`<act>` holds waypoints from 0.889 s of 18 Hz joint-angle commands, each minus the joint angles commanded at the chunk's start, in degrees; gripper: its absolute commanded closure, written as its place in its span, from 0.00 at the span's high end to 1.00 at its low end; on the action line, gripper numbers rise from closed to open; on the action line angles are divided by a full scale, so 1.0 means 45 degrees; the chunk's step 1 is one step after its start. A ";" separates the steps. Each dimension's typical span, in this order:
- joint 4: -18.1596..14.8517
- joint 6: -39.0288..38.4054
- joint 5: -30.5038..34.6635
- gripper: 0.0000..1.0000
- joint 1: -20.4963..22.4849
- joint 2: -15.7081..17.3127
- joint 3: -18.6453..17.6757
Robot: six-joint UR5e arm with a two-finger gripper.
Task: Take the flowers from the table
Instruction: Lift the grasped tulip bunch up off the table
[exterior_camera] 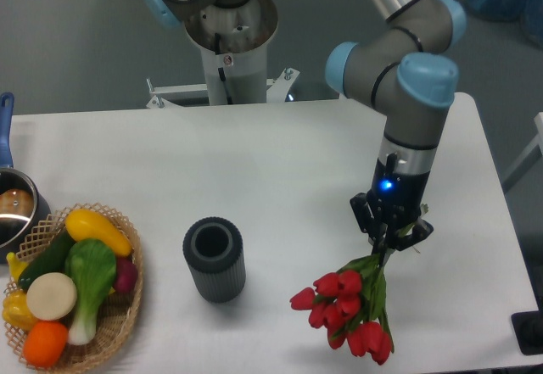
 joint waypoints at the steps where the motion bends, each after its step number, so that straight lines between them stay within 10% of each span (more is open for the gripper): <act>1: 0.0000 -0.0372 -0.0391 0.16 0.0019 0.0019 0.0176; 16: -0.0019 -0.1020 -0.3227 0.16 0.0390 0.0781 0.0100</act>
